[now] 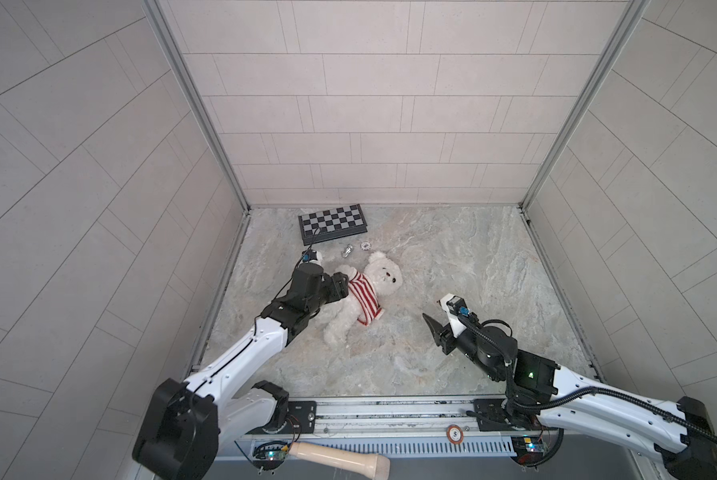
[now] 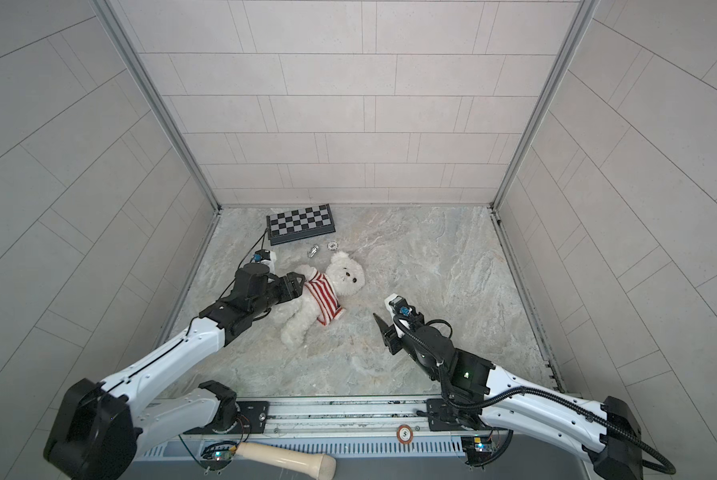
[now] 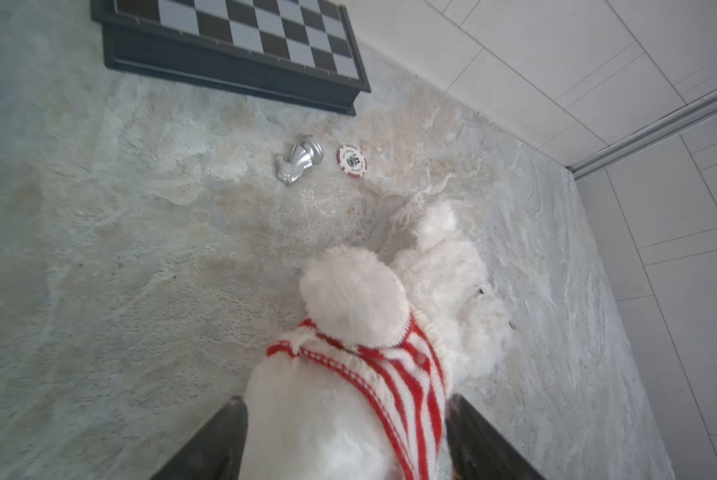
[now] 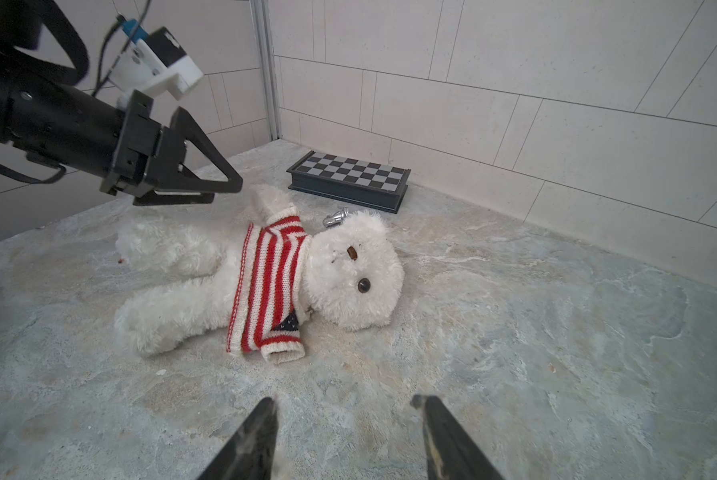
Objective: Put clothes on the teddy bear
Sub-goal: 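Pull the sweater hem toward the bear's legs with the left gripper while right approaches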
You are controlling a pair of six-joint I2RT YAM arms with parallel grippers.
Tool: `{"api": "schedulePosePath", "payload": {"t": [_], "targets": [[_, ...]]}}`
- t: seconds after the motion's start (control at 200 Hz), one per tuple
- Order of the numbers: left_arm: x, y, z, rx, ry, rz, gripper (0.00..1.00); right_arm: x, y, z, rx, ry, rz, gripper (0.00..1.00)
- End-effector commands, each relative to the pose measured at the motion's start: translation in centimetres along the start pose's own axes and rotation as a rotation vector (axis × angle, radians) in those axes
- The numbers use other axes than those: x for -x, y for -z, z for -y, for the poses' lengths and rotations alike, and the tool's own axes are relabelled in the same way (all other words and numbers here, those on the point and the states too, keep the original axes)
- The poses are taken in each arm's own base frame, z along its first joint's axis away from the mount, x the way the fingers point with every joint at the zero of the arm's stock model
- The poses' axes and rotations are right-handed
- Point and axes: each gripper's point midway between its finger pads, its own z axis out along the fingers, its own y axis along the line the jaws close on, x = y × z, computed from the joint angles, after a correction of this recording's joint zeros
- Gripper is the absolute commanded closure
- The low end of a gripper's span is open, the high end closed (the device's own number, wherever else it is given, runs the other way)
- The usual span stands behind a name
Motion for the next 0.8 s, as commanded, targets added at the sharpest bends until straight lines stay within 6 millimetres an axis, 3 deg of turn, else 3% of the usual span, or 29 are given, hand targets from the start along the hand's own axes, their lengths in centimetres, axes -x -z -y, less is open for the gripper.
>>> {"api": "schedulePosePath", "payload": {"t": [0.0, 0.09, 0.185, 0.355, 0.441, 0.556, 0.651, 0.796], "targets": [[-2.3, 2.2, 0.6, 0.027, -0.090, -0.037, 0.22, 0.7, -0.2, 0.2, -0.007, -0.052, 0.028, 0.42], [-5.2, 2.6, 2.4, -0.022, -0.085, -0.084, 0.24, 0.1, -0.7, 0.3, -0.008, -0.065, 0.016, 0.41], [-7.8, 1.9, 4.1, -0.066, -0.074, -0.146, 0.25, -0.2, -1.0, 0.0, 0.001, -0.086, 0.015, 0.42], [-9.9, -1.0, 4.8, -0.039, -0.085, -0.226, 0.32, -0.7, -1.3, -0.2, 0.009, -0.095, 0.000, 0.42], [-10.5, -2.4, 5.1, -0.028, -0.093, -0.250, 0.36, -0.9, -1.0, 0.0, 0.006, -0.101, 0.000, 0.42], [-10.7, -3.7, 4.5, 0.020, -0.099, -0.244, 0.50, -1.2, -0.4, 0.6, -0.007, -0.114, 0.009, 0.42], [-10.6, -4.4, 4.2, 0.042, -0.093, -0.227, 0.66, -1.6, -0.1, 0.9, -0.017, -0.108, 0.002, 0.42], [-10.8, -4.9, 4.6, 0.018, -0.082, -0.226, 0.75, -2.9, -0.5, 1.0, -0.030, -0.100, -0.036, 0.41]]}}
